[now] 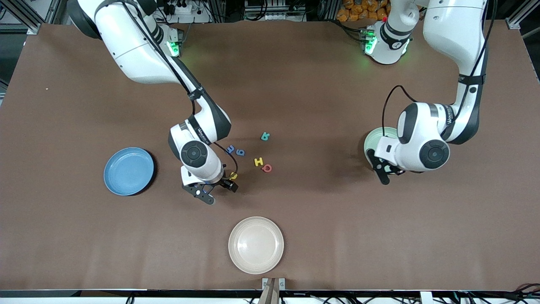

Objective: Sort upper and lower case letters into plates
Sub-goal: 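Drop the W in the green plate while the right gripper grasps yellow h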

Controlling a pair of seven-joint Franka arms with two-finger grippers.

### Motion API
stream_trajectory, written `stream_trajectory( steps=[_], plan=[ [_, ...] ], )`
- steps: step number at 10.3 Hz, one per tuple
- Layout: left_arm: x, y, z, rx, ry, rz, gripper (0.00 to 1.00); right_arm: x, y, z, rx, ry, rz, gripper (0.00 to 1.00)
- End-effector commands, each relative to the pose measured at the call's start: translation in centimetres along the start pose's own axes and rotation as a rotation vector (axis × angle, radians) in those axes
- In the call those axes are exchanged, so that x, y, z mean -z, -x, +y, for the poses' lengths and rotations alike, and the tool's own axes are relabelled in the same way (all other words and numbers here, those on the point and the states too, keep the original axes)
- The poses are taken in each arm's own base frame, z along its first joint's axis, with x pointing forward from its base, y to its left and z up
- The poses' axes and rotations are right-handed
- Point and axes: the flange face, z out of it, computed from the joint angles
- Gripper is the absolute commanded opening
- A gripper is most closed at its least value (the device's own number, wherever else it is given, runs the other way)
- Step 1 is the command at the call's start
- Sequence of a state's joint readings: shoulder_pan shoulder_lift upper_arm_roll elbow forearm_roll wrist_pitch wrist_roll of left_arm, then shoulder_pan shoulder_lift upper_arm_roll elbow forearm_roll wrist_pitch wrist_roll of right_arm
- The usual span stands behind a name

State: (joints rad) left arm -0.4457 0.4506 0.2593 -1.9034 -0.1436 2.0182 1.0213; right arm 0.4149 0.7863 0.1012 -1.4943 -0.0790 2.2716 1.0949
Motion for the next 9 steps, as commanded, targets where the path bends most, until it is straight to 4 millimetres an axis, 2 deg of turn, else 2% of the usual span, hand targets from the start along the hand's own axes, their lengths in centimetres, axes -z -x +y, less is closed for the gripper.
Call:
stream_trajectory(
  steps=[1, 2, 3, 4, 5, 6, 9],
  plan=[
    [-2.1, 2.7, 1.3, 0.032, 0.056, 0.044, 0.1, 0.4, 1.0, -1.3, -0.028, -0.003, 0.017, 1.0],
    [-2.9, 4.2, 1.1, 0.062, 0.075, 0.041, 0.1, 0.0, 1.5, -1.5, -0.022, 0.002, 0.016, 1.0],
    [-3.2, 4.6, 1.2, 0.069, 0.078, 0.041, 0.1, -0.1, 2.3, -2.0, -0.019, -0.007, 0.019, 1.0],
    [-3.3, 4.9, 1.0, 0.078, 0.081, 0.043, 0.43, -0.4, 2.1, -2.5, -0.022, -0.052, 0.038, 1.0],
    [-3.3, 4.8, 1.1, 0.082, 0.085, 0.047, 0.57, -1.1, 2.3, -2.4, -0.021, -0.055, 0.037, 1.0],
    [-3.1, 4.5, 0.9, 0.077, 0.08, 0.051, 1.0, -1.3, 2.6, -2.5, -0.01, -0.045, 0.041, 1.0],
    [-1.6, 2.9, 0.2, 0.094, 0.055, 0.079, 1.0, -1.9, 2.8, -2.0, -0.07, -0.032, 0.032, 1.0]
  ],
)
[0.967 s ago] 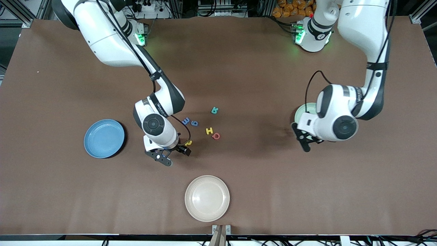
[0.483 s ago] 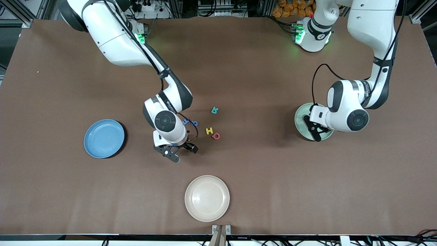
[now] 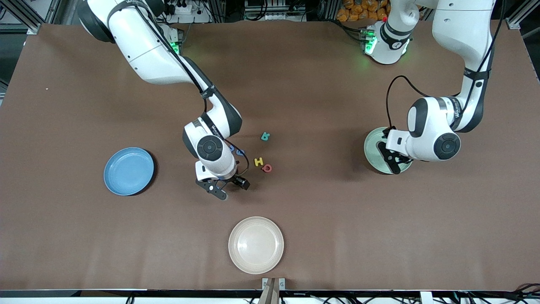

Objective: Sort upper and lower case letters into plates
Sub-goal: 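Drop the W in the green plate while the right gripper grasps yellow h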

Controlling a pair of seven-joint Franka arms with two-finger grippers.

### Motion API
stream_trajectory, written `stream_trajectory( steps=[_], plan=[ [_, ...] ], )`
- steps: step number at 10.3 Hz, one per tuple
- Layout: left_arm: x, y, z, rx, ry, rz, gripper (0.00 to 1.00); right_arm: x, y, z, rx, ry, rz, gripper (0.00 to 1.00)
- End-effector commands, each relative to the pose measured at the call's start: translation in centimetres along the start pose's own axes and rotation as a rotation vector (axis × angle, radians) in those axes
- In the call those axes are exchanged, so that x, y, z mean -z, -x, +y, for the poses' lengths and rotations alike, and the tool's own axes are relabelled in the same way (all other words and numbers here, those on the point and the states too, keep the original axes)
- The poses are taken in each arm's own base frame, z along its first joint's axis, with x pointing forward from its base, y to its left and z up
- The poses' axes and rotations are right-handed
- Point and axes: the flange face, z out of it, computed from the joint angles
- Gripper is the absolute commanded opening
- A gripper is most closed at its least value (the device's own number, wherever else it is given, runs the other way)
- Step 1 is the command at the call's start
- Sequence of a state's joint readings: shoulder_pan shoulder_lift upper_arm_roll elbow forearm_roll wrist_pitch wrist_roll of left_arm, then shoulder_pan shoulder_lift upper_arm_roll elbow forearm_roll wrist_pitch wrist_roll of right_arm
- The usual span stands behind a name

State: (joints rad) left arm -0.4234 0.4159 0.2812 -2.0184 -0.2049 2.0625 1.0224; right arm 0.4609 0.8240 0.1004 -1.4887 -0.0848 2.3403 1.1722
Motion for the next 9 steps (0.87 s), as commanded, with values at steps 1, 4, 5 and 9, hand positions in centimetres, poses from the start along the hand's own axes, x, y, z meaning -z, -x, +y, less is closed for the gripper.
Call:
stream_trajectory(
  steps=[1, 4, 5, 9],
  plan=[
    [1.6, -1.6, -0.4, 0.036, -0.002, 0.07, 1.0, -0.1, 0.0, -0.1, -0.065, 0.001, 0.016, 1.0],
    [3.2, -6.6, 0.6, 0.22, -0.017, 0.114, 1.0, -0.6, 1.2, -0.1, -0.049, 0.018, 0.008, 1.0],
    [3.8, -8.7, 1.5, 0.293, -0.028, 0.123, 1.0, -0.7, 1.6, -0.2, -0.042, 0.02, 0.008, 1.0],
    [5.2, -14.1, 4.2, 0.509, -0.038, 0.156, 1.0, -0.9, 2.7, -0.4, -0.009, 0.038, 0.003, 1.0]
  ],
)
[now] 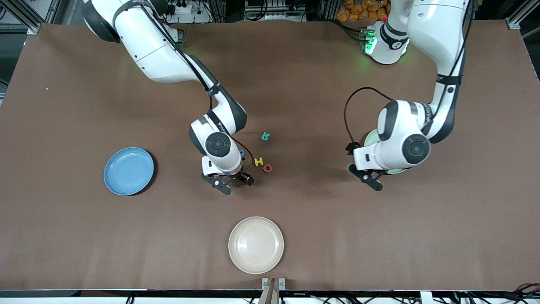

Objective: Sort upper and lower case letters into plates
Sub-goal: 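Drop the W in the green plate while the right gripper grasps yellow h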

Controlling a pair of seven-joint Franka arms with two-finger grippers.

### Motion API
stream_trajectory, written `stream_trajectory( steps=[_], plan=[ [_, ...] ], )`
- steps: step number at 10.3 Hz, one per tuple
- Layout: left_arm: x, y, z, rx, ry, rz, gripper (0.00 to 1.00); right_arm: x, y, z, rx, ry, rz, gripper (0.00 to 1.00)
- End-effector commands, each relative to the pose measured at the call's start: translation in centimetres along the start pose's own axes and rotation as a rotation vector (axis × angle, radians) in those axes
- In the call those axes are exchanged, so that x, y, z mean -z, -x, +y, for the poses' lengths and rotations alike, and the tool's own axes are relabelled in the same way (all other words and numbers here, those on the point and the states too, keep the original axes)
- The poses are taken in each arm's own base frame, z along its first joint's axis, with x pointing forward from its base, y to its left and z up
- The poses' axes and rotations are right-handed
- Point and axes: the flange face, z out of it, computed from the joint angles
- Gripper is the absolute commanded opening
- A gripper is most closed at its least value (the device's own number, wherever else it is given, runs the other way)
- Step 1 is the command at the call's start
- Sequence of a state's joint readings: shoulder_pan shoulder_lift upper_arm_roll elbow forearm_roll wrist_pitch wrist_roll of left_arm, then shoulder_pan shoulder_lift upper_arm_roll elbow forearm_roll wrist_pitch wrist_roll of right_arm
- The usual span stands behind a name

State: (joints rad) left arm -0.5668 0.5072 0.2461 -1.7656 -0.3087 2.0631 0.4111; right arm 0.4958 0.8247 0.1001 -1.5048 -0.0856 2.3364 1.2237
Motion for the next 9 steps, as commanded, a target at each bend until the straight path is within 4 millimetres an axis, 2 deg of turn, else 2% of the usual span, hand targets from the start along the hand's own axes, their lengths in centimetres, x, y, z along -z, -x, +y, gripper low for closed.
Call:
stream_trajectory(
  steps=[1, 3, 8, 9],
  plan=[
    [-0.06, -1.6, -0.28, 0.065, 0.009, 0.014, 1.0, -0.41, 0.18, 0.47, 0.043, 0.027, 0.009, 1.0],
    [0.13, -2.12, -0.18, 0.064, 0.004, 0.022, 1.0, -0.59, 0.23, 0.84, 0.088, 0.038, 0.017, 1.0],
    [0.32, -1.83, -0.83, 0.074, 0.006, 0.022, 1.0, -0.74, -0.41, 1.27, 0.089, 0.042, 0.028, 1.0],
    [0.25, -1.76, -0.94, 0.075, 0.006, 0.019, 1.0, -0.41, -0.46, 1.21, 0.082, 0.037, 0.029, 0.48]
  ],
)
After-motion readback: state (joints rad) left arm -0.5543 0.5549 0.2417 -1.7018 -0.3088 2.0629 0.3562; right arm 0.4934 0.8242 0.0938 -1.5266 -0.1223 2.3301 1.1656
